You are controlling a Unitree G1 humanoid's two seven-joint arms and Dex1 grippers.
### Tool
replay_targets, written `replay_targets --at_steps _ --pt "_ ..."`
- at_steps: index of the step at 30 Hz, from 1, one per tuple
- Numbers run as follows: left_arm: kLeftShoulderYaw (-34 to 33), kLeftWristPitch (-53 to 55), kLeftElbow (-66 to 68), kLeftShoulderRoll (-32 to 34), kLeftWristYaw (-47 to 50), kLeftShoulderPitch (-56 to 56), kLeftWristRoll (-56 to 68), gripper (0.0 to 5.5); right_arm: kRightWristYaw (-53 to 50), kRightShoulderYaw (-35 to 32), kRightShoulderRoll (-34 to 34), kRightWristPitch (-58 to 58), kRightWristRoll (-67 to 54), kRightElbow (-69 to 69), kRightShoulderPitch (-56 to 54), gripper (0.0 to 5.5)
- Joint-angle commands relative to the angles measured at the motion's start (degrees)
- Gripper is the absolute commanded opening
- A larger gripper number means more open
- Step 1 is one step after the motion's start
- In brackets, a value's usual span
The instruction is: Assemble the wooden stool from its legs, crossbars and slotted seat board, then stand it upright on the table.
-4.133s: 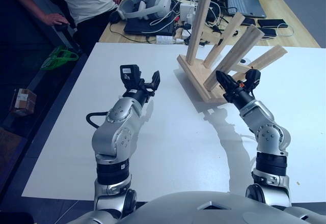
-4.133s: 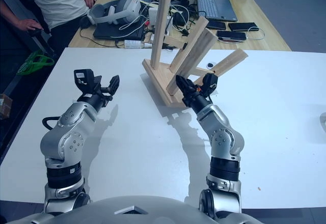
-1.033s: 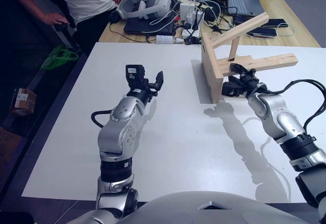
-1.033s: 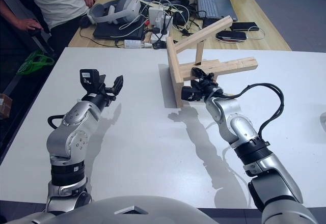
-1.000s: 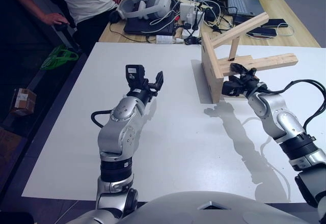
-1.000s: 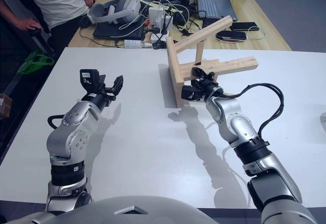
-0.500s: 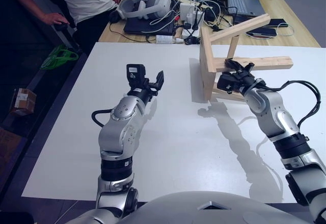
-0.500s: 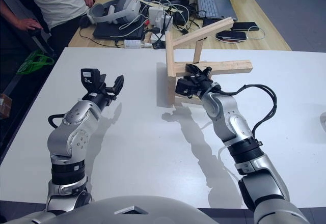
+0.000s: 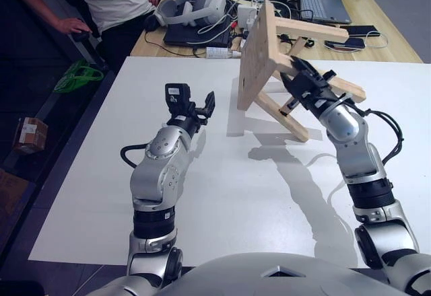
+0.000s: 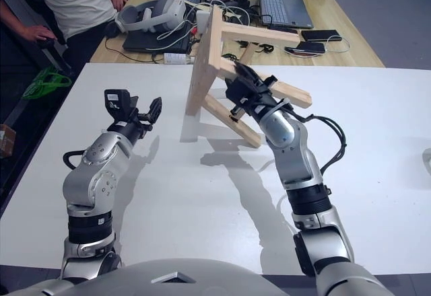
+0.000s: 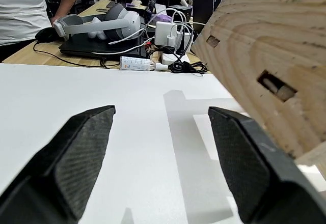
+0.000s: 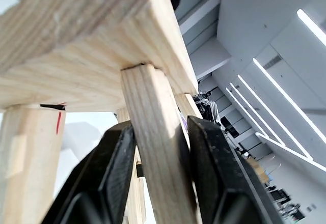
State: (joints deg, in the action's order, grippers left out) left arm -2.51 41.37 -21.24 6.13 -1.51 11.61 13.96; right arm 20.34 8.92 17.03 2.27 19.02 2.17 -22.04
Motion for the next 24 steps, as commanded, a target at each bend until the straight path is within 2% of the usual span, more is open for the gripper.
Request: replay_targets --at_steps 1,7,13,14,24 --pt "-2.0 -1.2 0.9 -0.2 1.1 -1.2 -0.9 3.41 1.4 -3.5 -4.2 6.8 -9.2 -2.1 6.7 1.49" --pt "-3.4 -2.0 1.3 -0.5 1.7 -0.6 -1.0 3.41 0.2 -9.7 -9.1 12.2 -20.5 -1.4 10.9 1.40" --pt "-3.2 -1.8 1.3 0.1 0.9 -0.7 -0.9 3.41 -2.3 -12.2 -11.2 12.9 -26.1 0.0 13.0 1.06" --pt "-3.2 -1.7 1.2 0.1 0.8 -0.8 -0.8 3.41 -1.4 -12.2 -11.2 12.3 -27.3 0.3 13.2 1.42" --pt "-3.8 -2.1 -0.5 -0.4 0.5 -3.3 -0.1 3.41 4.2 -15.7 -10.5 13.3 -42.6 13.0 19.3 2.97"
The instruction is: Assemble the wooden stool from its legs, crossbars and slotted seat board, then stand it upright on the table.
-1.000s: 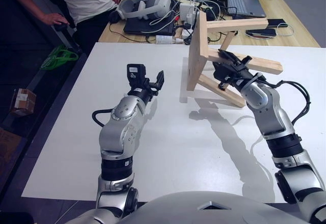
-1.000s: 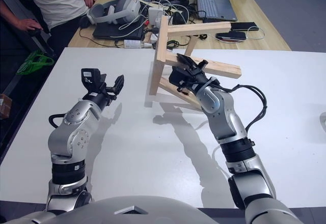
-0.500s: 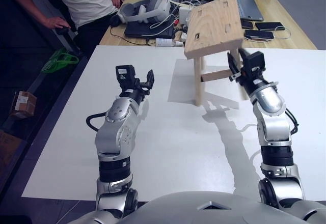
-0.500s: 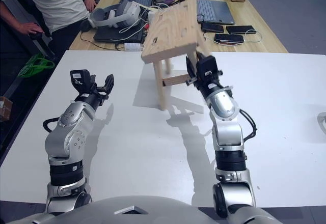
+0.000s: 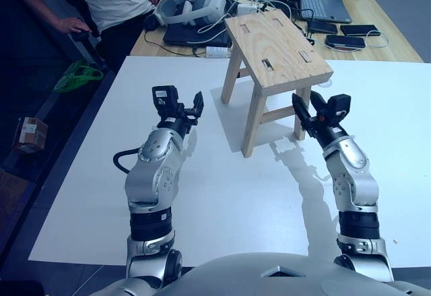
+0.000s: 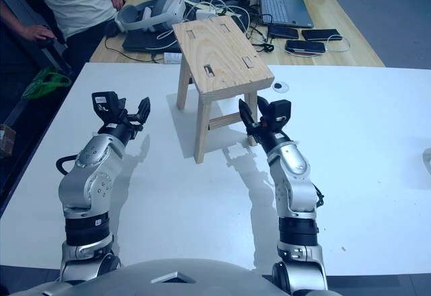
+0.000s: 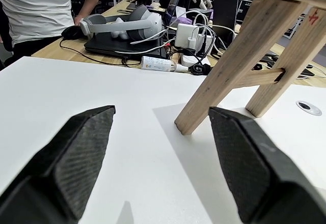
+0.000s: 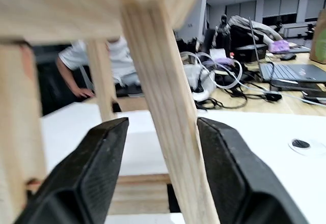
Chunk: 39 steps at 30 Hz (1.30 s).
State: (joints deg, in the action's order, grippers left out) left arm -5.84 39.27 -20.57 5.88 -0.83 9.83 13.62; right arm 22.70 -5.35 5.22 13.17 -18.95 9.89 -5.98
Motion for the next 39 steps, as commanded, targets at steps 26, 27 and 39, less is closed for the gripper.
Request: replay_targets --at_steps 26,27,39 --pt "10.9 -18.9 -6.5 -1.3 -1.8 -22.8 -9.5 3.41 -14.0 3.4 -1.7 -7.3 10.2 8.9 22.8 3.78" --pt "11.0 -19.0 -6.4 -1.3 -1.9 -23.0 -9.6 3.41 -14.0 3.5 -1.6 -7.5 10.3 8.6 22.9 3.78" --pt "11.0 -21.9 -2.5 -1.3 -2.8 -20.1 -10.5 3.41 -13.8 2.7 -0.8 -11.0 11.4 3.9 19.7 3.78"
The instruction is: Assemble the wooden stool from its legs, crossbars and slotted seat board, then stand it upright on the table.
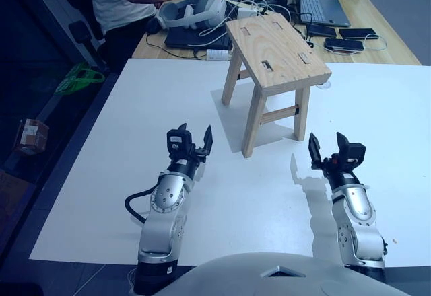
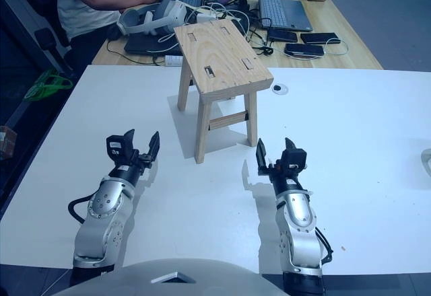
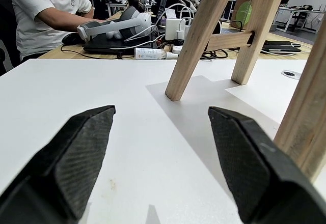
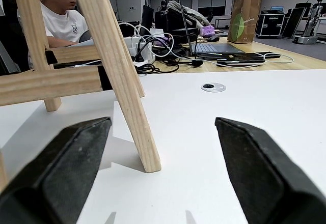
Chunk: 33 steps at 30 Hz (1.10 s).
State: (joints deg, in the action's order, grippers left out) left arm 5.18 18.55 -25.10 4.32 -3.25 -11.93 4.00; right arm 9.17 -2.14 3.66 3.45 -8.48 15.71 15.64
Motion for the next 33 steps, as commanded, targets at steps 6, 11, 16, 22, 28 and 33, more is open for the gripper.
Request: replay_targets --at_steps 6,11,16,22,28,33 --pt "-0.2 -2.7 4.3 -0.6 0.3 3.3 -1.0 3.41 -0.6 -1.3 0.7 -3.0 1.1 -5.0 -5.2 3.78" --pt "-1.6 -2.9 6.0 -1.4 1.0 5.1 -0.5 3.41 -0.4 -2.2 0.5 -4.5 0.0 -6.5 -6.8 3.78" --pt "-2.0 -2.7 6.5 -1.9 1.0 5.9 -0.5 3.41 -0.5 -2.3 0.7 -4.9 -0.5 -6.8 -7.5 3.78" --pt "-2.9 -1.7 6.4 -1.7 0.7 6.9 -0.4 3.41 -1.5 -2.2 0.3 -4.6 -0.2 -6.2 -7.6 3.78" --pt "-3.7 -1.2 6.7 -1.3 0.5 7.7 -0.7 3.41 -2.9 -3.0 -1.3 -4.4 -1.6 -6.7 -8.3 3.78" --pt "-3.8 -2.0 8.2 -1.1 0.5 9.0 -1.2 3.41 -2.6 -2.8 -1.4 -5.2 -1.3 -8.3 -9.6 3.78"
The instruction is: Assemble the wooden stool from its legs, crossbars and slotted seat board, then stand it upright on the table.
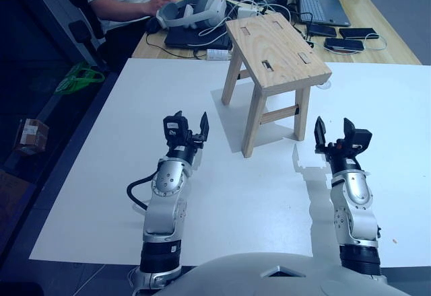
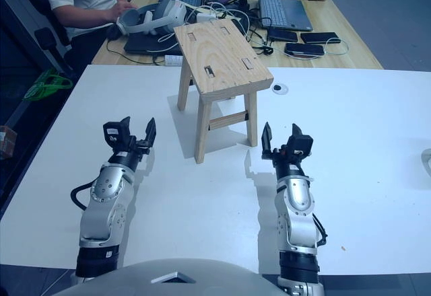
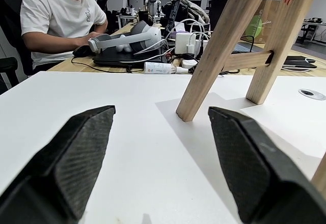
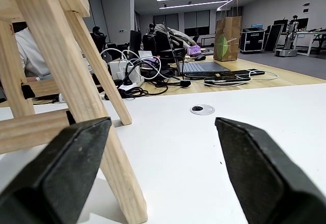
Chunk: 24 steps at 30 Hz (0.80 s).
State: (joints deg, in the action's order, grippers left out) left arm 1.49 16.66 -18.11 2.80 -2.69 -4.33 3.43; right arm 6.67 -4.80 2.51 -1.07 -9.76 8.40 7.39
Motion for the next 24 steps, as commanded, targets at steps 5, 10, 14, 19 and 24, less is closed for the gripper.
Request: replay_targets --at_steps 5,10,14,19,24 --pt "-0.5 -1.6 3.1 0.9 -0.6 2.7 -0.8 3.41 -0.2 0.3 -0.8 -1.8 0.3 -2.4 -1.3 3.78" --pt "-0.1 -2.9 3.6 1.2 -1.1 1.9 -0.8 3.41 -0.2 0.7 -0.9 -3.3 1.1 -3.3 -0.8 3.78" --pt "0.4 -3.2 3.3 0.4 -0.8 0.9 -0.8 3.41 0.4 0.7 -0.5 -3.3 1.3 -2.9 0.3 3.78" --pt "0.6 -3.1 2.9 -0.2 -0.3 -0.3 -0.7 3.41 0.9 0.8 0.0 -3.2 1.2 -2.3 1.2 3.78" --pt "2.1 -2.3 1.2 -0.7 -0.4 -3.3 -1.1 3.41 2.5 0.7 0.6 -2.9 -0.4 -1.1 3.0 3.78"
